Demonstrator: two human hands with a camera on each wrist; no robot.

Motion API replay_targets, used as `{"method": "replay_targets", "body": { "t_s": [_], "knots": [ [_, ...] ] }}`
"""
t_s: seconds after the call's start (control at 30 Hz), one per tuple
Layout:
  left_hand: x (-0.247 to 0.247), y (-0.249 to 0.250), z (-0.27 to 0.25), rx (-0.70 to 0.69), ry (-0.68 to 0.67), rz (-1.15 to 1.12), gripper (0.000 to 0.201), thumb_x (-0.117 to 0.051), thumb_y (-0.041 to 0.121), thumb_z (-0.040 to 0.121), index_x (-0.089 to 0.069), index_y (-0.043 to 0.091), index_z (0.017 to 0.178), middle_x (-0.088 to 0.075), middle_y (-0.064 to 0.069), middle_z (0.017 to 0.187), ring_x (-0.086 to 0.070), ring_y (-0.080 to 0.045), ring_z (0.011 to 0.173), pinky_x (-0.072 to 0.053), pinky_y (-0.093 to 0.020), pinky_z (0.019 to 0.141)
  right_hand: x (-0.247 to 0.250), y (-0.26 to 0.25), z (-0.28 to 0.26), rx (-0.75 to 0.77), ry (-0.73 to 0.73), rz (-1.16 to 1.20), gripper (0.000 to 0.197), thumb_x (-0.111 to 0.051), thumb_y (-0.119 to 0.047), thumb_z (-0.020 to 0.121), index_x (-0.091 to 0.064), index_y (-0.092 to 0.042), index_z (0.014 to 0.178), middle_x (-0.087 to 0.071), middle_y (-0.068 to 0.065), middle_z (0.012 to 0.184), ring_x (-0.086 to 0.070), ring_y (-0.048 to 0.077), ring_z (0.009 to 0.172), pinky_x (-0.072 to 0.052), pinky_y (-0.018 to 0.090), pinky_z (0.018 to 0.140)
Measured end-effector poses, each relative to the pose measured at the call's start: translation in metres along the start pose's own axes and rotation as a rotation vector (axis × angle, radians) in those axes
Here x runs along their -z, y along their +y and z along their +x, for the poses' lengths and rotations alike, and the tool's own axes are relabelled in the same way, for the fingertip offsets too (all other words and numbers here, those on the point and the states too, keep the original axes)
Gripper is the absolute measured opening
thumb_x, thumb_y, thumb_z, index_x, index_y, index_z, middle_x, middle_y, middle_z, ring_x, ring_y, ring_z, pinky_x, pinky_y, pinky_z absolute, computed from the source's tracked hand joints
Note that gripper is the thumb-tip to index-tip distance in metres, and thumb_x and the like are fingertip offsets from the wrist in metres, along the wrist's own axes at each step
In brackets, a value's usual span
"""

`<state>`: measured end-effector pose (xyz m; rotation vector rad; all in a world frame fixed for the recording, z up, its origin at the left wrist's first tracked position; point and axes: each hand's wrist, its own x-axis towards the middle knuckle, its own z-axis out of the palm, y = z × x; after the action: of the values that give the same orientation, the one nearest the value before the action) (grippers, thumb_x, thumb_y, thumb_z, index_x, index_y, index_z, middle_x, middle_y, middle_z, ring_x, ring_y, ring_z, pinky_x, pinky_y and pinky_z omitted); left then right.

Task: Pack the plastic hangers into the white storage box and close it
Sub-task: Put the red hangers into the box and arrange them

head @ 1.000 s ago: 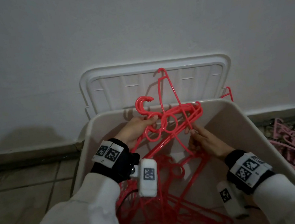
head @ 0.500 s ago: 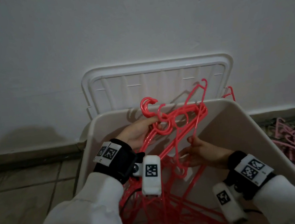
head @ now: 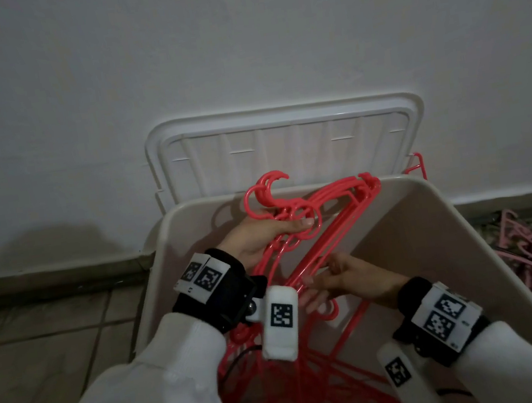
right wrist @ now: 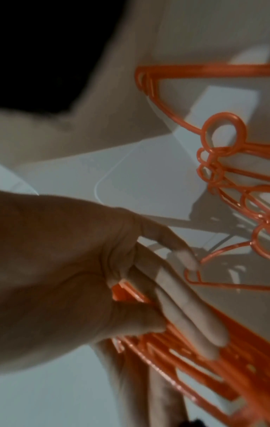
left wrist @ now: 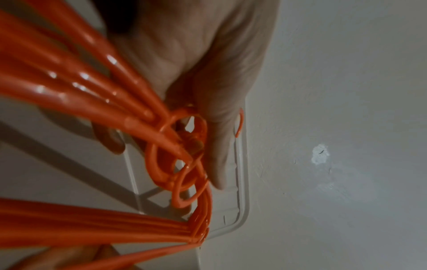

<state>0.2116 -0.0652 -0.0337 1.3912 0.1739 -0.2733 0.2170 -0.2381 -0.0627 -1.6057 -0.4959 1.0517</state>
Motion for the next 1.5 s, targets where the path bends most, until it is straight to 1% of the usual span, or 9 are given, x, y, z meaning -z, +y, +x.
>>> {"method": "replay_targets", "body": {
  "t_s": [0.2,0.33,0.5,0.6,0.8,0.87,1.07,1.17,1.5],
  "knots": [
    [-0.003,-0.001,0.001,-0.039,0.065,0.129,0.03,-0.057,-0.013,0.078,-0.059,0.015,0.066,-0.059,0.009,0.053,-0.053,-0.007,0.056,-0.045,-0.015,0.053,0.006,0.001,0.002,0.026,0.119,-0.054,0.019,-0.049,-0.016,0.095,-0.064,-0.012,0.085,-0.073,-0.004,0.075,-0.067,0.005,0.067,-0.051,0.014,0.066],
    [-0.003,-0.003,-0.001,-0.067,-0.002,0.165,0.024,-0.07,-0.007,0.073,-0.065,0.015,0.08,-0.067,0.006,0.072,-0.061,-0.008,0.069,-0.05,-0.018,0.066,0.018,0.002,0.001,0.017,0.214,-0.03,0.039,-0.037,-0.03,0.099,-0.065,-0.007,0.083,-0.073,0.004,0.075,-0.066,0.012,0.063,-0.05,0.019,0.067],
    [-0.003,0.001,-0.003,-0.053,0.01,0.084,0.01,-0.066,0.01,0.083,-0.067,0.01,0.093,-0.068,0.007,0.073,-0.063,0.001,0.061,-0.048,-0.012,0.054,0.025,-0.001,-0.002,0.051,0.175,0.07,0.038,-0.041,-0.016,0.097,-0.065,0.003,0.074,-0.072,0.007,0.067,-0.065,0.01,0.054,-0.054,0.018,0.06],
    [-0.001,0.002,-0.001,-0.008,0.068,0.058,0.035,-0.063,0.03,0.082,-0.066,0.003,0.105,-0.067,0.001,0.076,-0.061,-0.006,0.061,-0.049,-0.017,0.053,0.027,-0.002,-0.004,0.062,0.183,0.069,0.04,-0.041,-0.017,0.096,-0.066,0.005,0.074,-0.07,0.002,0.06,-0.063,0.006,0.051,-0.053,0.016,0.06],
    [-0.004,-0.002,0.0,-0.006,0.169,0.096,0.028,-0.065,0.039,0.079,-0.064,0.023,0.056,-0.058,0.014,0.047,-0.052,-0.002,0.05,-0.041,-0.021,0.057,0.02,0.0,-0.001,0.082,0.153,-0.042,0.039,-0.043,-0.015,0.096,-0.065,0.016,0.086,-0.073,0.003,0.069,-0.065,0.007,0.056,-0.053,0.016,0.063],
    [-0.007,-0.003,0.0,-0.018,0.166,0.107,0.024,-0.074,0.042,0.063,-0.066,0.02,0.065,-0.063,0.01,0.056,-0.057,-0.009,0.062,-0.046,-0.026,0.068,0.02,0.001,0.0,0.064,0.164,-0.083,0.039,-0.046,-0.015,0.095,-0.064,0.018,0.087,-0.073,0.004,0.069,-0.065,0.009,0.054,-0.053,0.016,0.06],
    [-0.008,-0.004,-0.003,-0.04,0.102,0.244,0.023,-0.067,-0.01,0.073,-0.064,0.012,0.068,-0.062,0.002,0.065,-0.057,-0.01,0.064,-0.049,-0.022,0.067,0.02,0.003,0.002,-0.01,0.293,-0.119,0.028,-0.055,-0.029,0.091,-0.066,-0.004,0.094,-0.073,0.014,0.089,-0.07,0.02,0.072,-0.055,0.025,0.07],
    [-0.012,-0.006,-0.005,-0.041,0.091,0.318,0.023,-0.061,-0.013,0.073,-0.063,0.009,0.068,-0.061,-0.003,0.069,-0.055,-0.012,0.066,-0.047,-0.026,0.071,0.02,0.005,0.003,-0.053,0.282,0.037,0.034,-0.047,-0.035,0.094,-0.062,-0.008,0.109,-0.071,0.016,0.102,-0.069,0.031,0.087,-0.054,0.032,0.078],
    [-0.023,-0.003,-0.009,-0.139,0.008,0.445,0.028,-0.065,-0.008,0.077,-0.059,0.019,0.07,-0.059,0.013,0.059,-0.054,0.009,0.05,-0.042,-0.008,0.057,0.026,0.013,0.009,-0.034,0.459,0.488,0.031,-0.043,-0.021,0.098,-0.057,0.002,0.114,-0.068,0.014,0.083,-0.068,0.017,0.059,-0.054,0.021,0.051]
  ]
}}
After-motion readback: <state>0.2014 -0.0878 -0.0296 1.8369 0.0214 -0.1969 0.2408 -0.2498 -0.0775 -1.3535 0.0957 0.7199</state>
